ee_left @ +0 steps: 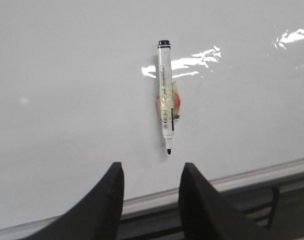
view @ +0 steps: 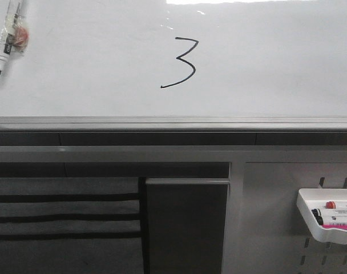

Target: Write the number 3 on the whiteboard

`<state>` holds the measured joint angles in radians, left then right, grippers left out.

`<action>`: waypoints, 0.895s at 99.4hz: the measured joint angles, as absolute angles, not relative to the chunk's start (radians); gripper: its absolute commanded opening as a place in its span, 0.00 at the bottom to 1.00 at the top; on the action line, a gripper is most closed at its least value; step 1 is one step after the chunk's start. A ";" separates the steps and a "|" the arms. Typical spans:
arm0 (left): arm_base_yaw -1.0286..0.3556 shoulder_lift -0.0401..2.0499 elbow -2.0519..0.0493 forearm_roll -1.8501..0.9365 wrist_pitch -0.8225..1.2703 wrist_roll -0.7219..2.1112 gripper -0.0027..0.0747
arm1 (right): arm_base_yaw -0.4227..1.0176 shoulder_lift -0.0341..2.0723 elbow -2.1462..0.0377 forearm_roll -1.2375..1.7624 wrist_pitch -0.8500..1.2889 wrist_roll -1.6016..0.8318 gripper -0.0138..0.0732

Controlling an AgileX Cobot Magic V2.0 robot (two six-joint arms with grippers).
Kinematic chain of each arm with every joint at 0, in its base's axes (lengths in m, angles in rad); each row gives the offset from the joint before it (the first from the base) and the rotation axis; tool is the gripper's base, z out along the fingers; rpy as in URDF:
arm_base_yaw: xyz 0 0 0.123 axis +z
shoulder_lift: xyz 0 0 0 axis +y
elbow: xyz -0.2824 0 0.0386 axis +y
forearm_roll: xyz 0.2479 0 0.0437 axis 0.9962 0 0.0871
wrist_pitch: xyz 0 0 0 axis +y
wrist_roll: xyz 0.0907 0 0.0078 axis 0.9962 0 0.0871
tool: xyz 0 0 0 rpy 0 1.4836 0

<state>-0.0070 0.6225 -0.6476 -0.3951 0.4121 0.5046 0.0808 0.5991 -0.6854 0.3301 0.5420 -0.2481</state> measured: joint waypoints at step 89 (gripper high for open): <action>-0.002 0.432 -0.240 -0.557 -0.117 0.490 0.09 | 0.081 0.407 -0.364 0.341 0.283 -0.293 0.08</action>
